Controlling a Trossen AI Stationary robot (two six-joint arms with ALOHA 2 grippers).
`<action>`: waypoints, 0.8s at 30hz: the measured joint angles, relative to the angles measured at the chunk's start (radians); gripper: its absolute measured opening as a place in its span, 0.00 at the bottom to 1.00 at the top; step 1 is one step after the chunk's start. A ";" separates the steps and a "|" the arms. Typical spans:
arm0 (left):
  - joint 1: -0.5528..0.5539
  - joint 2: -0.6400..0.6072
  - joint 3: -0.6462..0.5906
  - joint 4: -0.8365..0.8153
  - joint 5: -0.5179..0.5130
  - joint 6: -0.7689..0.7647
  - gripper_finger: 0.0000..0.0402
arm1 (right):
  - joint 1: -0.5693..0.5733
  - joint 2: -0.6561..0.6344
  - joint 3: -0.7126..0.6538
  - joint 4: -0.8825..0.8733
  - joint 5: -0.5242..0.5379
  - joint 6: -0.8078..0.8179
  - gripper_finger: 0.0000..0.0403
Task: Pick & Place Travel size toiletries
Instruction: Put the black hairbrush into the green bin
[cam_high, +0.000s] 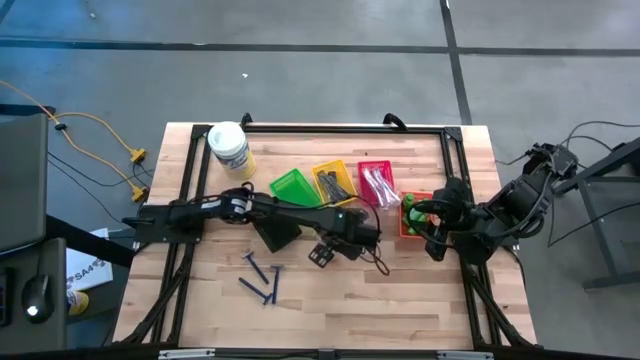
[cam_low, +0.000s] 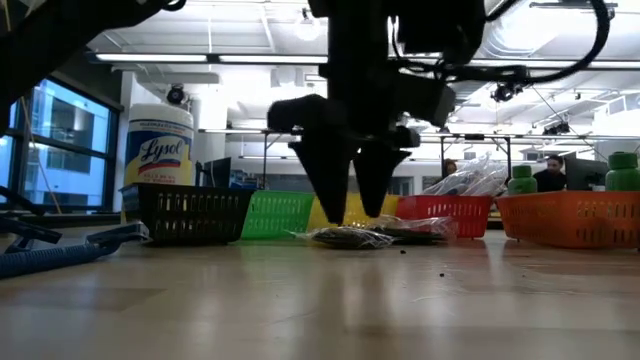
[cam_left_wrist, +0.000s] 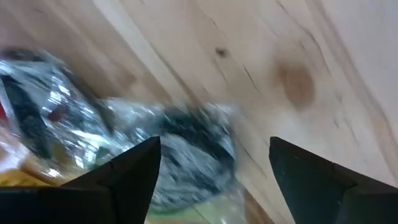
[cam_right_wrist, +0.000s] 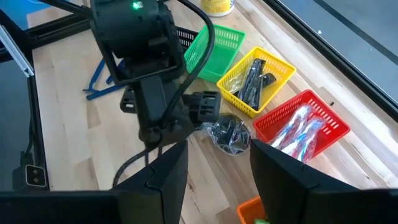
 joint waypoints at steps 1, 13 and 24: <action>-0.003 0.000 -0.001 -0.008 -0.001 0.007 0.73 | 0.000 0.000 0.000 0.000 0.000 0.000 0.41; -0.009 0.049 0.002 0.027 -0.062 0.046 0.70 | 0.000 0.000 0.000 0.005 0.002 0.000 0.41; -0.009 0.054 0.001 0.008 -0.110 0.026 0.26 | 0.000 0.000 0.000 0.006 0.002 0.018 0.41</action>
